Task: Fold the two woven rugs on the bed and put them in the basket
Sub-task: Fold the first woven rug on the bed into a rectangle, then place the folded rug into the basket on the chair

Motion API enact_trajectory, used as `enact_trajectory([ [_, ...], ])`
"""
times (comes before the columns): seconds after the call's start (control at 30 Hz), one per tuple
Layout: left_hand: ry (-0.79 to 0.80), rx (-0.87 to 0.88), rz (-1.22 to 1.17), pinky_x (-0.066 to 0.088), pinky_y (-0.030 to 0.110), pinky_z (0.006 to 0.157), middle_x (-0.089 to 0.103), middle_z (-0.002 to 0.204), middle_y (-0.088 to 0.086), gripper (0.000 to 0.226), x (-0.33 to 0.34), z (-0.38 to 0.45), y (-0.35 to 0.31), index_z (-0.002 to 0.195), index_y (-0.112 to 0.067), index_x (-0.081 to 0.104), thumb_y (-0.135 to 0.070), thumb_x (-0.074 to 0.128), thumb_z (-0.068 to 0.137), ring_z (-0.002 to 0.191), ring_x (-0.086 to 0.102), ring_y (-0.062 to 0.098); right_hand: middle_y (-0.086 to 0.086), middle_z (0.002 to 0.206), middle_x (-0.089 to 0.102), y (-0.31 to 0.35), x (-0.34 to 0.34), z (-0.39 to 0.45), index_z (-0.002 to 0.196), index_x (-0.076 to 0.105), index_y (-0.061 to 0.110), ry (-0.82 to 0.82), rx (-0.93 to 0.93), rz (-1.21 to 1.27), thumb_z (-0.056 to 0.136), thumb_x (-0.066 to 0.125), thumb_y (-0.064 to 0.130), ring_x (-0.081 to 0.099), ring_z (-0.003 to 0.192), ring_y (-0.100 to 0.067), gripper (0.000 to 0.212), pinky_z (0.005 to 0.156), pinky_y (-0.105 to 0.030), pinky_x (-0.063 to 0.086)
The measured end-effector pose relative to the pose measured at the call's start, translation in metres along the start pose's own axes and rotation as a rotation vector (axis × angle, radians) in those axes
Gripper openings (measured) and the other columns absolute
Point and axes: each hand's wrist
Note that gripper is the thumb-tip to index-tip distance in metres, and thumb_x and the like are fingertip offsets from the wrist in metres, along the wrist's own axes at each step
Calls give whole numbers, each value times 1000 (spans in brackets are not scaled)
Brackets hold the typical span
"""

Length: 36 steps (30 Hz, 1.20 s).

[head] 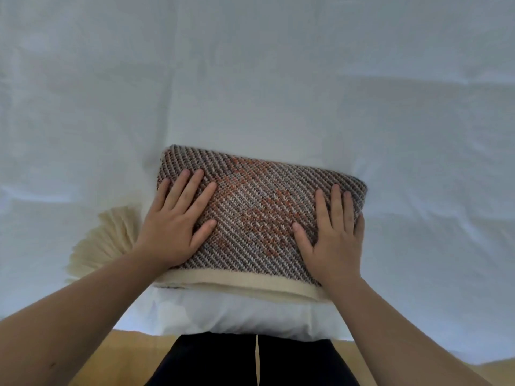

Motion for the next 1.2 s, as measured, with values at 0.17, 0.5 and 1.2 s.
enact_trajectory([
  [0.17, -44, -341, -417, 6, 40, 122, 2, 166, 7, 85, -16, 0, -19, 159, -28, 8, -65, 42, 90, 153, -2, 17, -5, 166, 0, 6, -12, -4, 158, 17, 23, -86, 99, 265, 90, 57, 62, 3, 152, -21, 88, 118, -45, 16],
  [0.5, 301, -1088, -1500, 57, 28, 75, 78, 96, 0, 109, -38, 7, 13, 111, -12, 65, -64, 92, 20, 87, 75, 17, 9, 114, 65, -12, -32, -9, 122, 56, 29, 224, 774, 1033, 49, 88, 63, 65, 104, -16, 87, 97, -41, 53],
  [1.2, 69, -657, -1437, 51, 36, 86, 78, 93, -5, 97, -232, -35, -44, 99, -16, 70, -75, 86, 23, 85, 74, 13, 18, 100, 71, 7, -224, -105, 106, 65, 36, -152, 617, 1096, 76, 83, 39, 67, 87, 6, 35, 75, -18, 52],
])
Point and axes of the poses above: each hand's wrist, its own z-axis towards the middle knuckle, its own x-axis out of the palm, y = z × x
